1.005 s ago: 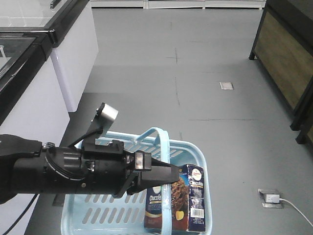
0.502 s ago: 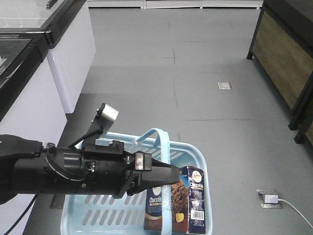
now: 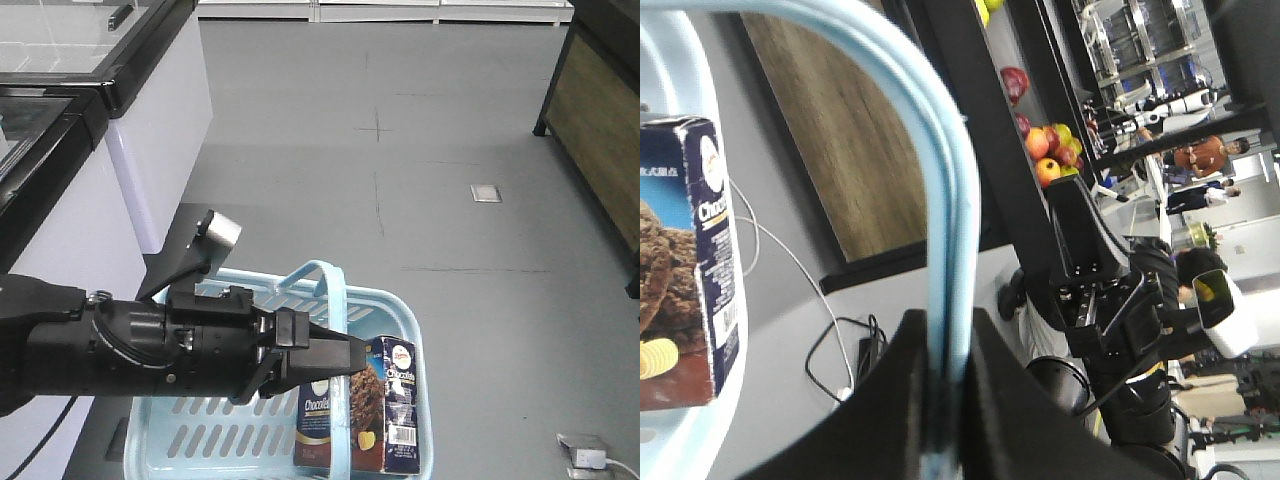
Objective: Left arm holds basket, right arm returns cookies
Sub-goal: 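Drive forward toward the drink shelves holding the basket in left gripper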
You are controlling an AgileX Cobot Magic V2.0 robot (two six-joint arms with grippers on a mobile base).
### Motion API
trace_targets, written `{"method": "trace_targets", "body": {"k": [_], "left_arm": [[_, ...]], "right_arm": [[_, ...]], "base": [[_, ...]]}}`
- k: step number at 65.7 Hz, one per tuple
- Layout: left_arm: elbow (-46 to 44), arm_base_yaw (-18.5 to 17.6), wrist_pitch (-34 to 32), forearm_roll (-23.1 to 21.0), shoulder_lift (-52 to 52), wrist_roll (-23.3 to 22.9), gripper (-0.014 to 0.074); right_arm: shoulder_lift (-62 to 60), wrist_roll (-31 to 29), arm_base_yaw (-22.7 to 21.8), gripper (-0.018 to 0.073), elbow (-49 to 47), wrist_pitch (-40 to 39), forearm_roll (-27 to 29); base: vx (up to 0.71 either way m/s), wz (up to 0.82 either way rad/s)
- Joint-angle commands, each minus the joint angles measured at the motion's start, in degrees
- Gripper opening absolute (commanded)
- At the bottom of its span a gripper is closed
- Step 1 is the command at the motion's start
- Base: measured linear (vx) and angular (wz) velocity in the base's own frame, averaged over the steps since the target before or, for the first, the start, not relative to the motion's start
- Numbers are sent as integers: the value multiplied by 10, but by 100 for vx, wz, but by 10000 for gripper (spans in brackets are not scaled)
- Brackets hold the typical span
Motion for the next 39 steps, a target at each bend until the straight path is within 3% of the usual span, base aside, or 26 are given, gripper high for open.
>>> {"method": "trace_targets", "body": {"k": [1, 39], "left_arm": [[-22, 0, 25, -57, -23, 5, -3], [-22, 0, 25, -58, -23, 5, -3]], "right_arm": [[-7, -4, -1, -11, 10, -40, -5], [-7, -4, -1, -11, 10, -39, -5]], "base": [[31, 9], [31, 2]]}}
